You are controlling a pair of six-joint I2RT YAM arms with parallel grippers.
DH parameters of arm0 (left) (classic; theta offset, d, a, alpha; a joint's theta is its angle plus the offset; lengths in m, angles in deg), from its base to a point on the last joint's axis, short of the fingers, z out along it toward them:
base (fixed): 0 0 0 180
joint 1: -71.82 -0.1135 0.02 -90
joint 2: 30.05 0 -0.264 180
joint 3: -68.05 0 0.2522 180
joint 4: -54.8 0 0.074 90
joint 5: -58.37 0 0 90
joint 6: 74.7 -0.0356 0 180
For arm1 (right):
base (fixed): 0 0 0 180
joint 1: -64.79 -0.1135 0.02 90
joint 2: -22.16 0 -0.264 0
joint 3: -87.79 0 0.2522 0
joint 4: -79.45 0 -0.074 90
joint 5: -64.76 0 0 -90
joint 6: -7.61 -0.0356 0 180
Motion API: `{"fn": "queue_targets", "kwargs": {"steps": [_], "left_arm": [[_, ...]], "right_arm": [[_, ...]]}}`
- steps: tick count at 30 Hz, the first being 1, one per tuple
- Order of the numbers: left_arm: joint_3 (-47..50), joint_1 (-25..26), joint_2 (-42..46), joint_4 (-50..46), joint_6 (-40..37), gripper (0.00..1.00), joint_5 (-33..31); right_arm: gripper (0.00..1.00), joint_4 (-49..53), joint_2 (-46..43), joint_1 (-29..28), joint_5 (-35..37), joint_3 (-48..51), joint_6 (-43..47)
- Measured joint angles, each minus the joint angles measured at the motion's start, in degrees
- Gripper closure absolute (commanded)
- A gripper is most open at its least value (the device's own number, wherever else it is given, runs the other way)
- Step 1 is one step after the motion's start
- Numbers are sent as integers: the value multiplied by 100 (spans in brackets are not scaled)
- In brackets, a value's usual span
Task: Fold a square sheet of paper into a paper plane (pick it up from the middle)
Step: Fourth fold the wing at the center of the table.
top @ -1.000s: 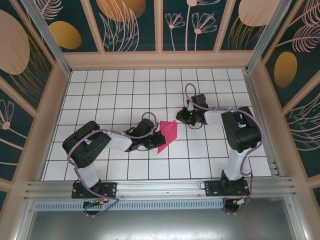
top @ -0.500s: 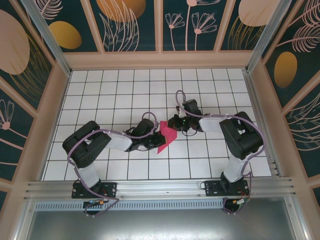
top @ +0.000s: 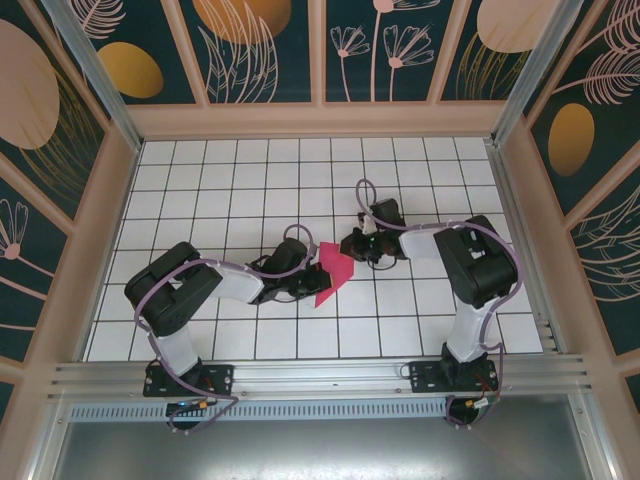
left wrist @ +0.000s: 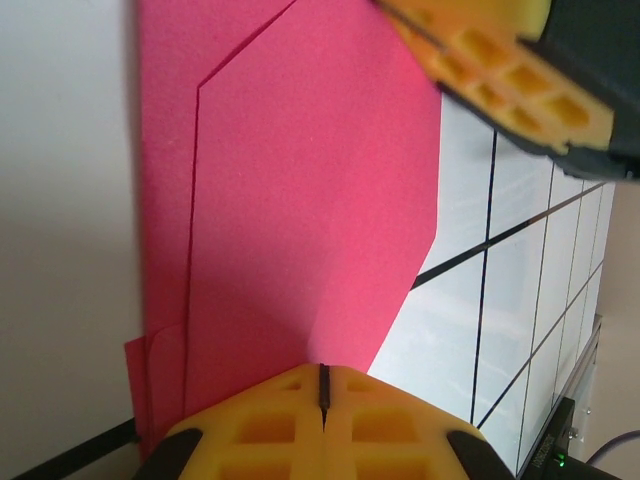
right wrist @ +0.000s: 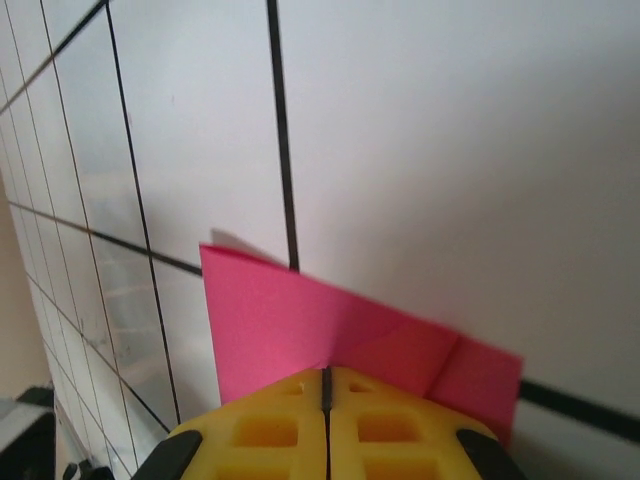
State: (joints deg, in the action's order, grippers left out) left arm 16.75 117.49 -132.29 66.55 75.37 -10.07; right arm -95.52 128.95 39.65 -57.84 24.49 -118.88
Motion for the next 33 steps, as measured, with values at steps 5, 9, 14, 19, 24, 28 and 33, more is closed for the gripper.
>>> {"fn": "queue_targets", "kwargs": {"steps": [5,9,14,19,24,28,33], "left_arm": [[15,0,2,28,-4,100,0],[35,0,9,55,-4,100,0],[59,0,31,61,-4,100,2],[63,0,44,42,-7,100,2],[63,0,52,20,-7,100,2],[46,0,52,-7,-7,100,2],[26,0,52,-46,-7,100,4]], "right_arm": [[93,17,105,190,-7,-140,0],[92,61,129,313,151,-247,31],[92,208,175,520,437,-468,175],[91,284,105,579,479,-507,260],[91,219,-448,468,326,-199,251],[92,42,-756,24,181,55,201],[92,-101,-758,-428,-7,337,74]]}}
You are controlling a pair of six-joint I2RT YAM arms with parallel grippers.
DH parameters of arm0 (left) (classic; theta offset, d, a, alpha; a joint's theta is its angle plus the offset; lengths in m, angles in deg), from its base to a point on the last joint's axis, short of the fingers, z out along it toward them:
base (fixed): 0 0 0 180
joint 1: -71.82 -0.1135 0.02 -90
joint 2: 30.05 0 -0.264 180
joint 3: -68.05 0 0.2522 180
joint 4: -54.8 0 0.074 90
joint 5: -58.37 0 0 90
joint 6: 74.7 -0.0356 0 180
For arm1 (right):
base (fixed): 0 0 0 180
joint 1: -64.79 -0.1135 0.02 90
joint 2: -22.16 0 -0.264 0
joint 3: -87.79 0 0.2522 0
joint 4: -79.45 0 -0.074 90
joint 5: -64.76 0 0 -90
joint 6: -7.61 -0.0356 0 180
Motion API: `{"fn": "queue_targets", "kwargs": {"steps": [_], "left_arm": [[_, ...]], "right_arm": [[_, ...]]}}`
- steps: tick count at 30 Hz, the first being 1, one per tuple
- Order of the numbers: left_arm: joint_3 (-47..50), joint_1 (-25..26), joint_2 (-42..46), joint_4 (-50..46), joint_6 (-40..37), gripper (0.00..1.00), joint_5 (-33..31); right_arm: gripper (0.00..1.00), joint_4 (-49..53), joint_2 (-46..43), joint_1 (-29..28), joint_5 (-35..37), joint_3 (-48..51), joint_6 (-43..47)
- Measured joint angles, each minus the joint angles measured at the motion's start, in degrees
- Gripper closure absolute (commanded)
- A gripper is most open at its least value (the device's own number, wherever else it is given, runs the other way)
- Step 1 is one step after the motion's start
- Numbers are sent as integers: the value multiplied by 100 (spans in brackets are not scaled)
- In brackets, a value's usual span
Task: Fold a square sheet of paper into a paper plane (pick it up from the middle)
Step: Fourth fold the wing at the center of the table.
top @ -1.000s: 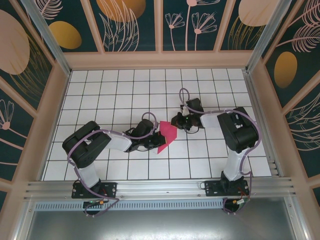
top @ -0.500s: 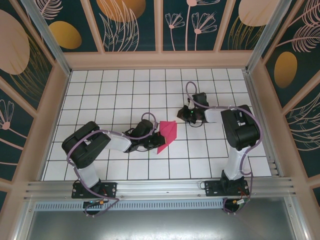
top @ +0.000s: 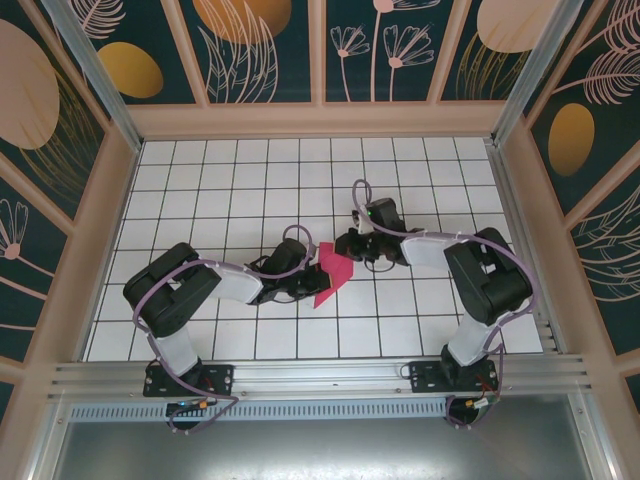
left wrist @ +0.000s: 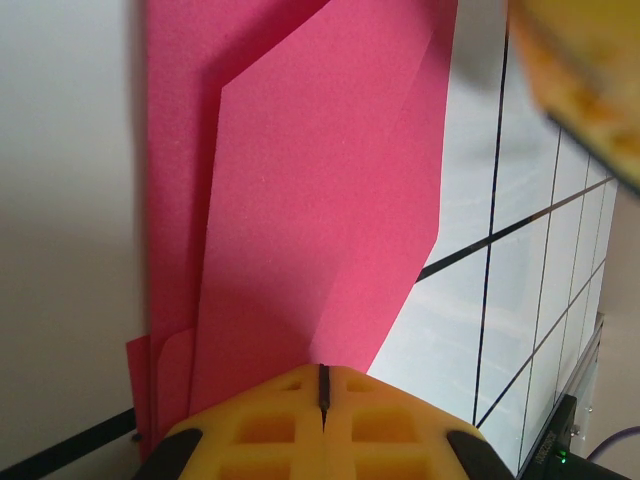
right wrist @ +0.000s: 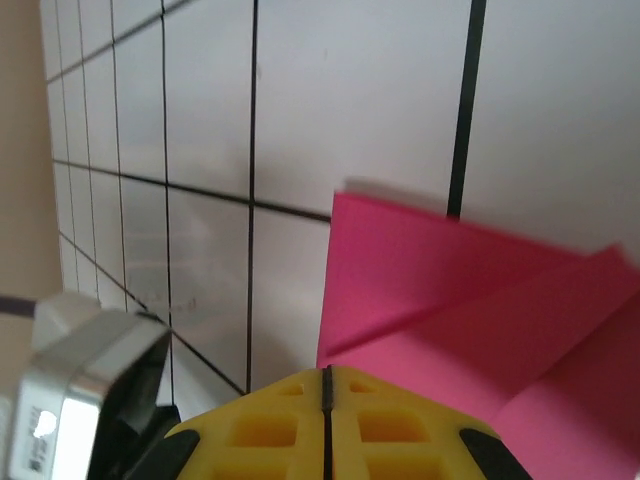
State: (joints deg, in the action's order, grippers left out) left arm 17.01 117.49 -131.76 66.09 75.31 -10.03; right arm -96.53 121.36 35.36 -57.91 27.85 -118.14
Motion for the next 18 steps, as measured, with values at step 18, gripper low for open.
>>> {"fn": "queue_targets", "kwargs": {"steps": [18], "left_arm": [[-348,-13,118,-796,-142,93,66]], "right_arm": [[94,-57,496,17,-98,81,-61]]}}
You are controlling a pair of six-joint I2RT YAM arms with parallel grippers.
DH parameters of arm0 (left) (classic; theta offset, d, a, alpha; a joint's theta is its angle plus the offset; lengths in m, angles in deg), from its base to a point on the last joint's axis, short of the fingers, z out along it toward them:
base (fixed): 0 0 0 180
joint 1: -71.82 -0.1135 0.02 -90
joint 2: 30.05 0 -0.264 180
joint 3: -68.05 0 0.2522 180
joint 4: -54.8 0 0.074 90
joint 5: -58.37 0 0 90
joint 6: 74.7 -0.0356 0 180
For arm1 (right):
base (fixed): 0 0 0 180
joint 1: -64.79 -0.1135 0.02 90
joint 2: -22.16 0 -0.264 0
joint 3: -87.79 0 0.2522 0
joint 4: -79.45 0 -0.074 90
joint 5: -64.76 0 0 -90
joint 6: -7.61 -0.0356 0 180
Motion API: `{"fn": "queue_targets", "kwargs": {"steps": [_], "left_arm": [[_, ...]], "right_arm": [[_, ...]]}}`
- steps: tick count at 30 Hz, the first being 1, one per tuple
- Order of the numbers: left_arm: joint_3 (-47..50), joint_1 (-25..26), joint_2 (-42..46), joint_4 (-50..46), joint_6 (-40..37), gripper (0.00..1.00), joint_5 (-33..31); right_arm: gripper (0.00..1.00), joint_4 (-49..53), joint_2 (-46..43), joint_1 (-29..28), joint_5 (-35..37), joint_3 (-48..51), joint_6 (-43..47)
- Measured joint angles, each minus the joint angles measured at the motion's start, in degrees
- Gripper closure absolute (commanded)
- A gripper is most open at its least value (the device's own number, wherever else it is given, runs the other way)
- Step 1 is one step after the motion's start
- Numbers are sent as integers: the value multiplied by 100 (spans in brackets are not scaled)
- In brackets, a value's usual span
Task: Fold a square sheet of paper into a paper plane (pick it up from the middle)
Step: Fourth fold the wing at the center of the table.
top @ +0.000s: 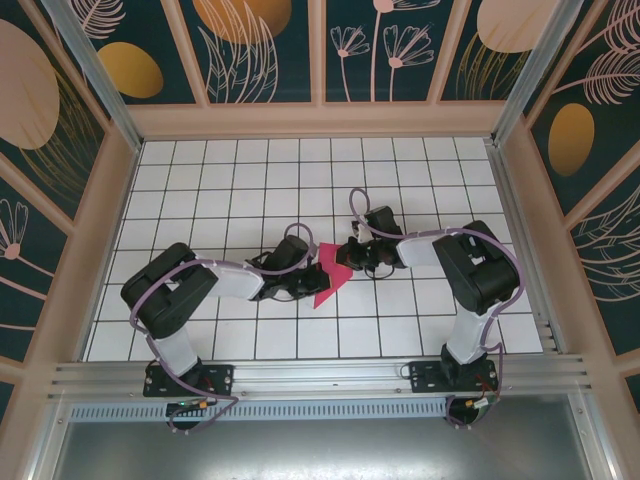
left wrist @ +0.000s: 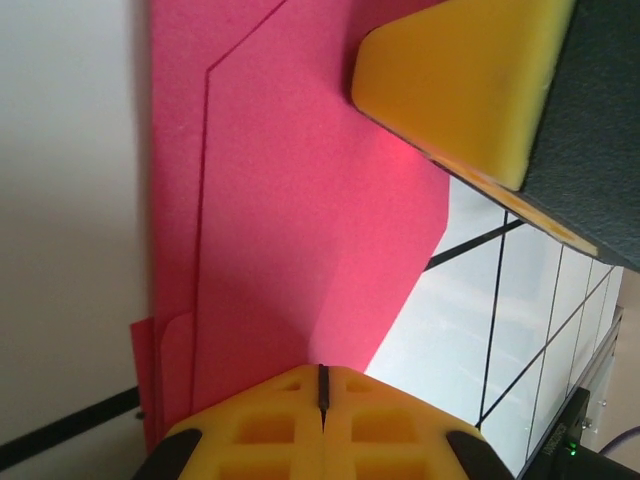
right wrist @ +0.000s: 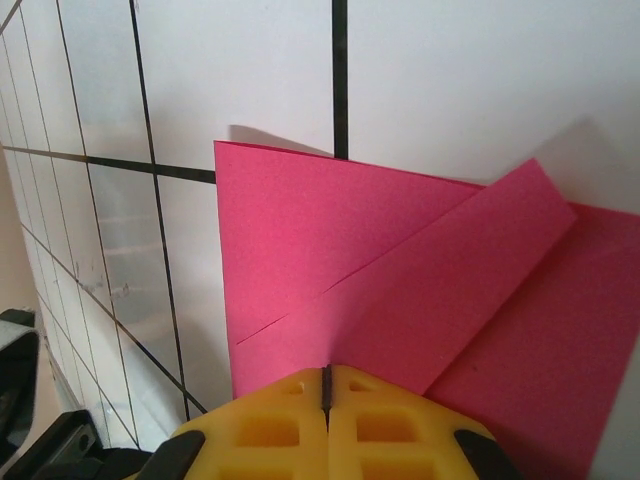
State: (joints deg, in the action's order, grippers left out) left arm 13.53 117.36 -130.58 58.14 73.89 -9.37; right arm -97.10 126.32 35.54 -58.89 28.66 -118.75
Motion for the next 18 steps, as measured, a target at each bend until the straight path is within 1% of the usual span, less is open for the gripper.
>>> {"fn": "queue_targets", "kwargs": {"steps": [3,6,9,14,18], "left_arm": [[-299,0,28,-240,-48,92,-4],[-496,-22,28,-238,-48,94,-4],[-525,-61,-4,-234,-44,93,-9],[-280,-166,-216,-227,-26,91,31],[129,-210,-144,332,-2,91,195]], "right_arm": [[94,0,0,0,0,0,0],[95,0,0,0,2,0,0],[94,-4,0,0,4,0,0],[94,-24,-2,0,7,15,2],[94,-72,-17,0,28,52,0]]}}
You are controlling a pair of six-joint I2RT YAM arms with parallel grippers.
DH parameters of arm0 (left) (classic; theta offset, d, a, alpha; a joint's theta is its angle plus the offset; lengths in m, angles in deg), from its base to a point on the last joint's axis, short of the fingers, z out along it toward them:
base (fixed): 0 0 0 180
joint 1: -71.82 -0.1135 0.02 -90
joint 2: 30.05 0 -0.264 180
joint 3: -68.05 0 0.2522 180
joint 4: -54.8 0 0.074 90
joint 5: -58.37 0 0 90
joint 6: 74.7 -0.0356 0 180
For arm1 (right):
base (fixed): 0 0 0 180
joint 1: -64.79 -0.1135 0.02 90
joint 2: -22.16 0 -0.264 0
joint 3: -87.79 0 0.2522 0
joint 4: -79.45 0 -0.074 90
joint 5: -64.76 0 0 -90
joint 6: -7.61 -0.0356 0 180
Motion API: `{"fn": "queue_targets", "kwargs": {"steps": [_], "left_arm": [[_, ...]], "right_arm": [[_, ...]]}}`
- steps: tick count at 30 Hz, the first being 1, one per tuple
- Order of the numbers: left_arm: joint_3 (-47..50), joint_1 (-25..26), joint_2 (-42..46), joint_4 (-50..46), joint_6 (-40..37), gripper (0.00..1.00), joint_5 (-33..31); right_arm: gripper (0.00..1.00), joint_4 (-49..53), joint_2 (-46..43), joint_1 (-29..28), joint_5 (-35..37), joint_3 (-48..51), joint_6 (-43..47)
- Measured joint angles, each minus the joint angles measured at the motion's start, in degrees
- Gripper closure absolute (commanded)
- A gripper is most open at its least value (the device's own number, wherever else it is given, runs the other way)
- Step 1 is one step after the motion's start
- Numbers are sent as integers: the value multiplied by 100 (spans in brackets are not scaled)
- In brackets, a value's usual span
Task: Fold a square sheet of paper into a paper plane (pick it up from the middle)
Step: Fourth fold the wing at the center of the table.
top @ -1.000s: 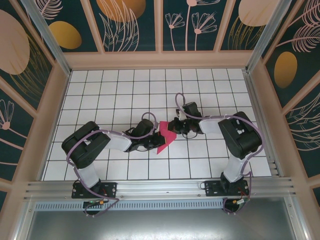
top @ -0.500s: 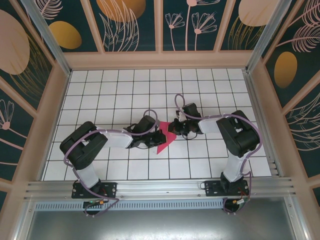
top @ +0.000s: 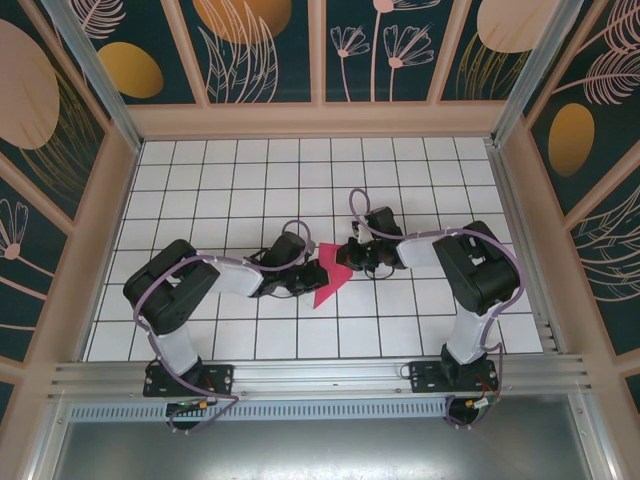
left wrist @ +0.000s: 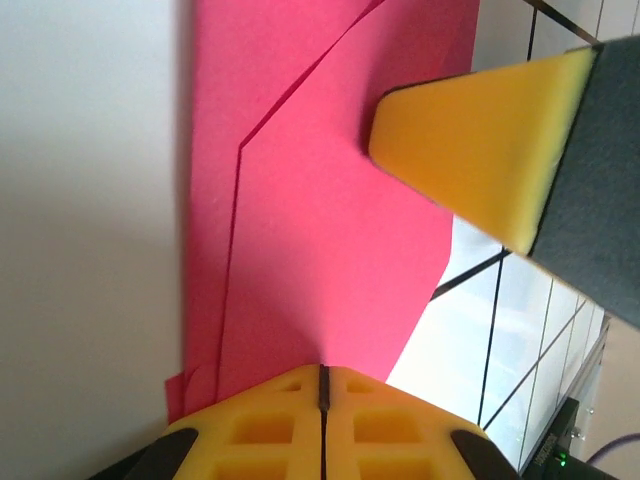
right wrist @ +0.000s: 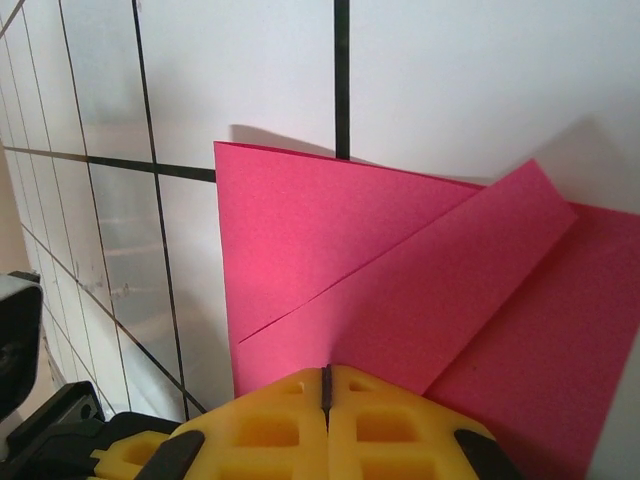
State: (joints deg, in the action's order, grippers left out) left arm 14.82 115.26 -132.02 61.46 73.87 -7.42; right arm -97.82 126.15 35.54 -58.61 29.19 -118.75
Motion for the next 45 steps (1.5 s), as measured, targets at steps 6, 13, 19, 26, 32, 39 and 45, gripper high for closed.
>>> {"fn": "queue_targets", "kwargs": {"steps": [6,13,19,26,32,39,45], "left_arm": [[573,0,632,-267,-11,90,17],[155,7,769,-896,-94,89,20],[-1121,7,164,-901,-221,92,-61],[-1434,-44,-170,-973,-286,94,109],[-1303,-50,-94,-833,-286,97,61],[-564,-13,68,-883,-170,99,-404],[-570,-13,61,-774,-129,96,-389]], "right_arm": [[94,-9,0,0,-4,0,0],[94,-24,0,0,-4,13,-2],[94,-42,0,0,-9,17,-15],[94,-107,0,68,50,37,-17],[94,-114,0,70,52,39,-20],[94,-116,-4,66,52,39,-44],[94,-120,-4,66,55,39,-61]]}}
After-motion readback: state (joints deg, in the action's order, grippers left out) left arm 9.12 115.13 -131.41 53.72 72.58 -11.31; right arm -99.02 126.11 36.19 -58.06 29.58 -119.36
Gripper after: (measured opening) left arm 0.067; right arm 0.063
